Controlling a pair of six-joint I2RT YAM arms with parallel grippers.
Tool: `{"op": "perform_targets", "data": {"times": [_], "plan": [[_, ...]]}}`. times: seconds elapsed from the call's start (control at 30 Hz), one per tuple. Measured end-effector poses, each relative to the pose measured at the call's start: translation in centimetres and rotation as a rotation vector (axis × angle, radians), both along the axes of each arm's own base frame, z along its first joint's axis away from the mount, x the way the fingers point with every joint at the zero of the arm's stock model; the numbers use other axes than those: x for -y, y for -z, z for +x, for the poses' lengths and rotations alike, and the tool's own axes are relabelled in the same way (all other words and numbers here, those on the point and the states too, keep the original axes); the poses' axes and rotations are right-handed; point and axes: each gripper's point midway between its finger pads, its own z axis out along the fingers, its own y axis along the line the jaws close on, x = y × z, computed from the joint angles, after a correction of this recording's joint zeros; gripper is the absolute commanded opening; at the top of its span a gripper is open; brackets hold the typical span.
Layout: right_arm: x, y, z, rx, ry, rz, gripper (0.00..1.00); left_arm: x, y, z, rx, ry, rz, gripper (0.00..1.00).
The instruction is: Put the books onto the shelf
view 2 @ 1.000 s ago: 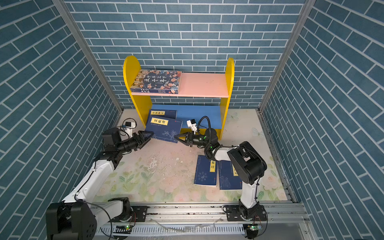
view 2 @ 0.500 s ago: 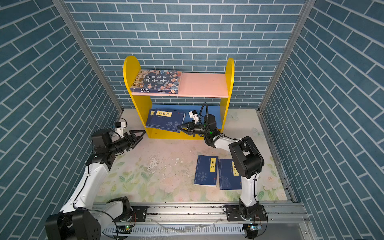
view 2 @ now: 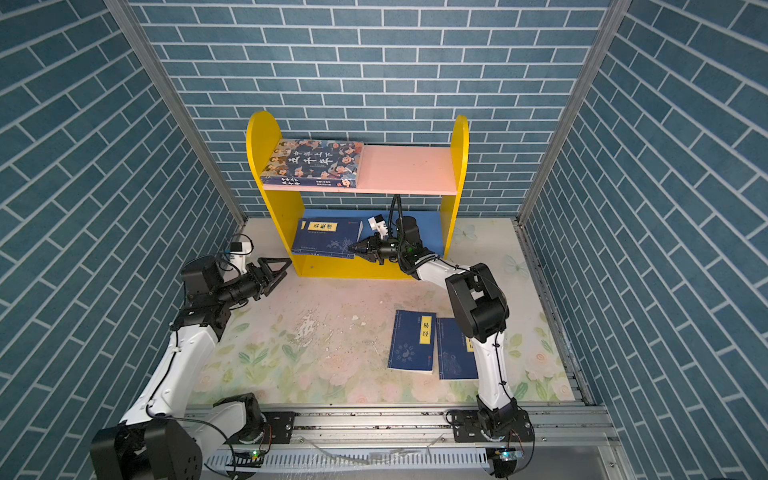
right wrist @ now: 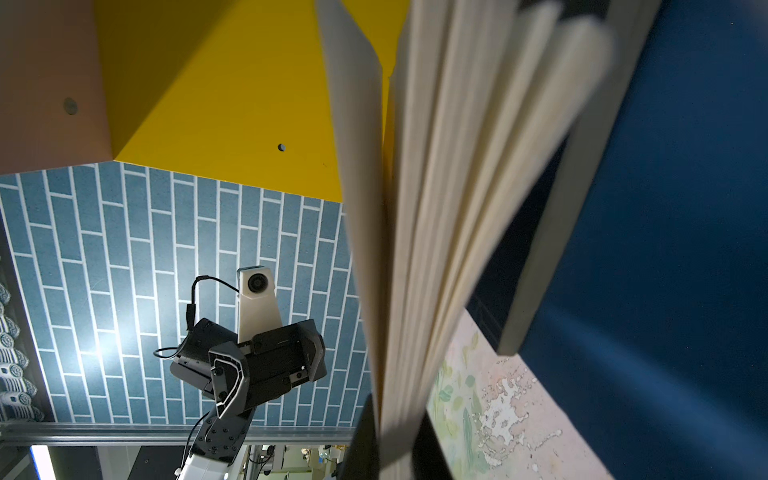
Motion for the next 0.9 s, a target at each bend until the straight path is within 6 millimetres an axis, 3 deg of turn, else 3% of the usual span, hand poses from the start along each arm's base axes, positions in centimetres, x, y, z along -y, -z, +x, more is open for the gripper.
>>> {"op": "perform_targets", "data": {"times": [0.67,0.9], "plan": [[-1.7,1.1,2.8,0.017,-0.018,-0.075,0.00,0.0,0.3,0.6,-0.021,-0.003,-0.029,0.70],[-1.7,1.4,3.0,0.024,-0.018,-0.109,0.32,0.0,0.3,0.6,-0.026,-0.004,-0.034,0.71]]}}
